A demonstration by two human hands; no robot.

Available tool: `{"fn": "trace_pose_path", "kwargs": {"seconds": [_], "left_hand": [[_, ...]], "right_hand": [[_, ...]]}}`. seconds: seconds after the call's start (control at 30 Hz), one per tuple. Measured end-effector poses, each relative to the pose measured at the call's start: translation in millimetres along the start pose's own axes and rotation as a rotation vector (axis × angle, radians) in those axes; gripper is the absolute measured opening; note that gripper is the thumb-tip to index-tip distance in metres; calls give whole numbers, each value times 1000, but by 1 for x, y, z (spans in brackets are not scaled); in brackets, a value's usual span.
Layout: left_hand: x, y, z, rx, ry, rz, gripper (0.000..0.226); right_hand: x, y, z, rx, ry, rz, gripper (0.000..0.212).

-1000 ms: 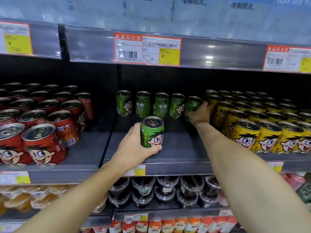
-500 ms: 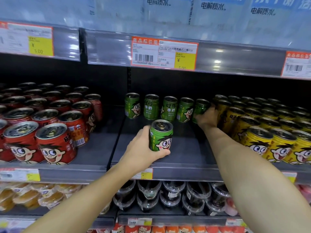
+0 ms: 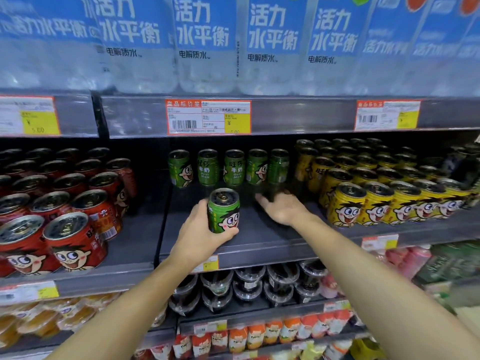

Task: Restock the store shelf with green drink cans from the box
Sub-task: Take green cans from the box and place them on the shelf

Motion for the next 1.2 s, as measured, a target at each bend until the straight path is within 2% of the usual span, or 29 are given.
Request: {"fn": "trace_pose_path", "kwargs": {"seconds": [0.17, 0.3, 0.5, 0.7, 0.87, 0.97, 1.2], "left_hand": [[2, 6, 1, 3, 5, 74, 75], [3, 8, -1, 23, -1, 132, 75], [0, 14, 0, 70, -4, 177, 76], [9, 12, -1, 136, 91, 255, 68], [27, -16, 12, 329, 170, 75, 76], [38, -27, 22, 346, 229, 72, 76], [53, -45, 36, 361, 255, 102, 70]], "right_hand": [[-17, 6, -58, 106, 13, -88, 73], [-25, 8, -78, 193, 108, -177, 71], [-32, 7, -84, 195, 243, -255, 60], [-33, 10, -85, 184, 270, -201, 58], [-32, 9, -87, 175, 278, -175, 56], [-31, 10, -87, 170, 286, -172, 55], [-33, 11, -86, 165, 277, -166, 53]]}}
Point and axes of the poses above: each hand's wrist, its own z-axis towards the middle knuckle, its own x-axis out of the back of the hand, y = z × x, the point moved 5 cm from there along z, towards the middle knuckle, and after that the axes turned 13 degrees about -x, right-handed, at the moved point
